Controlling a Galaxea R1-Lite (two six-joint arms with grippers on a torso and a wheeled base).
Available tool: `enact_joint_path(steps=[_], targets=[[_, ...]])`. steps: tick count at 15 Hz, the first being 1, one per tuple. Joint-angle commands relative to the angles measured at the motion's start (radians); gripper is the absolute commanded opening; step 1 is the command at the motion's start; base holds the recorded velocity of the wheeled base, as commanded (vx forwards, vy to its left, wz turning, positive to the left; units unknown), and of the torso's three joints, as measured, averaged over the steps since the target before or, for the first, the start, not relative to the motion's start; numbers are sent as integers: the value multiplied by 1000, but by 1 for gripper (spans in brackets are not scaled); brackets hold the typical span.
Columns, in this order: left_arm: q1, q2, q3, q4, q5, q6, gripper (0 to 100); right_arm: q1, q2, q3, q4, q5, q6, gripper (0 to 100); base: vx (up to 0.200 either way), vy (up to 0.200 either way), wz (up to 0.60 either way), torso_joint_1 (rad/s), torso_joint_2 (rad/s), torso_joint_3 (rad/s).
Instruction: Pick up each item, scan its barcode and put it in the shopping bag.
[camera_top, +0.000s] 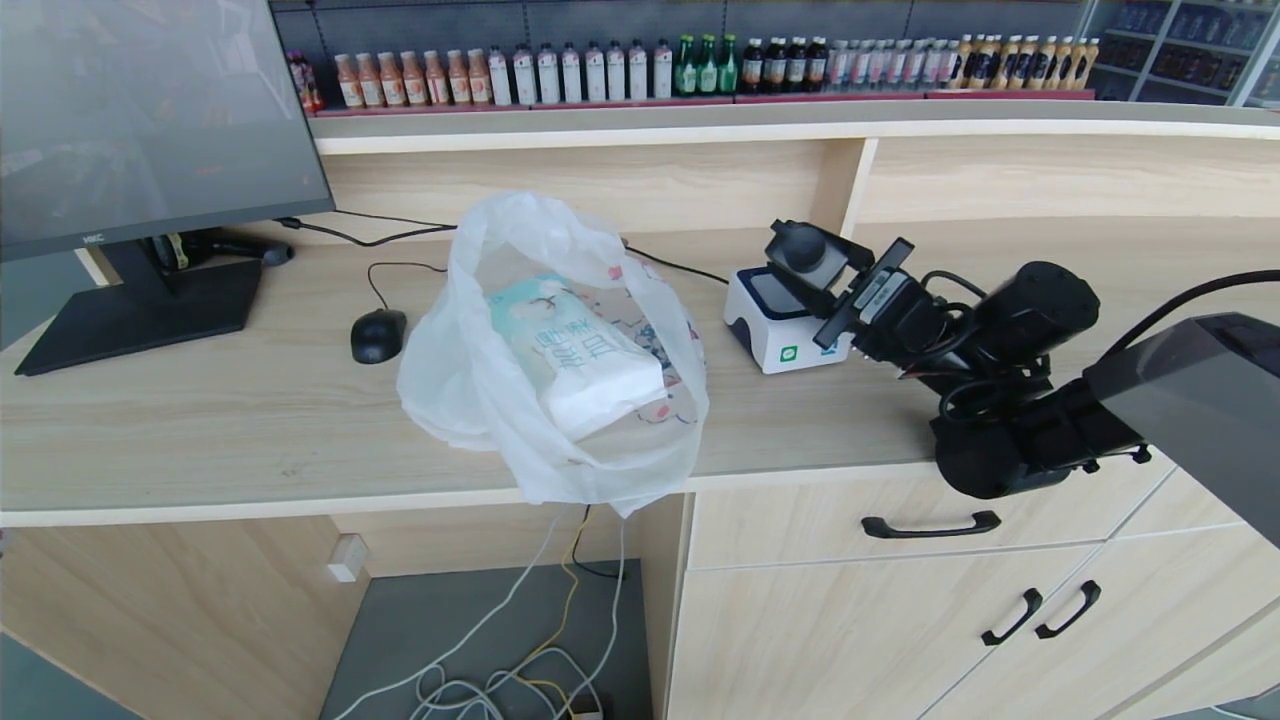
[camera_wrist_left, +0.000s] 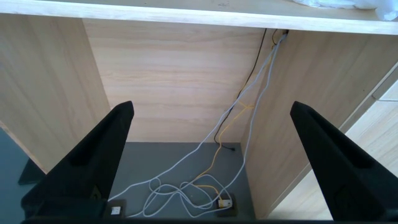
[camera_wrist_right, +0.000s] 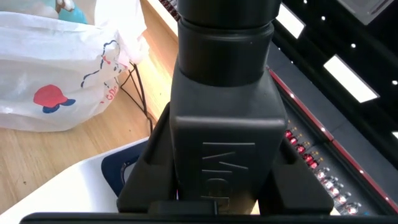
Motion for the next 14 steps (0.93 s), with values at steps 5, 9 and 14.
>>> enact_joint_path(steps=[5,9,14], targets=[[0,0,0,0,0,0,100,1,11,-9,-2,-3,4,0,0,0,0,0,0,0],[0,0,0,0,0,0,100,-2,-58,12,-2,-19,35,0,0,0,0,0,0,0],[0,0,0,0,0,-2,100,53,-239,154,-2,-197,115,0,0,0,0,0,0,0]])
